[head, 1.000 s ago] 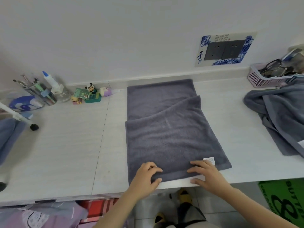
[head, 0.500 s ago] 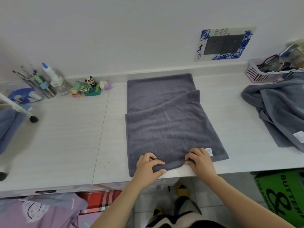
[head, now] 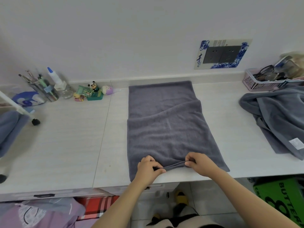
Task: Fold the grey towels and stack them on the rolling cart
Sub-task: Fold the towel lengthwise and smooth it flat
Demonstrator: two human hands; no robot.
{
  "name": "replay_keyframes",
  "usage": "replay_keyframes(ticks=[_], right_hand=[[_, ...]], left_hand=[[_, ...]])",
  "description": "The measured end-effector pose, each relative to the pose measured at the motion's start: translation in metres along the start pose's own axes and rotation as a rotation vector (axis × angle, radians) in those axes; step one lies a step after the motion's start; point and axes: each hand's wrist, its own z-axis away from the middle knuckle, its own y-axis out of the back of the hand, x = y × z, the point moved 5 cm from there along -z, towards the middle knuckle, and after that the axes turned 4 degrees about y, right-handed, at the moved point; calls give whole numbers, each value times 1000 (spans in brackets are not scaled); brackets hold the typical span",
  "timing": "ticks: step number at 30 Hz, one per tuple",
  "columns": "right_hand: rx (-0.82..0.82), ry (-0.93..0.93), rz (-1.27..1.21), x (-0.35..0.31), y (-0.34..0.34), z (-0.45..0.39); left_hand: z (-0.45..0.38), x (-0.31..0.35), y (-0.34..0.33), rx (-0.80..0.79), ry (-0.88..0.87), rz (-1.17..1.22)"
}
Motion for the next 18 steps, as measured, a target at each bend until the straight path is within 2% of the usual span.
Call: replay_keyframes(ticks=[6, 10, 18], right_hand=[[21, 1, 138, -11, 8, 6], [16, 85, 287, -27, 17, 16], [-125, 106, 186, -41, 49, 0]], left_hand=[[3, 11, 19, -148, 1, 14], [7, 30, 45, -112, -109, -255], [-19, 47, 72, -253, -147, -234]])
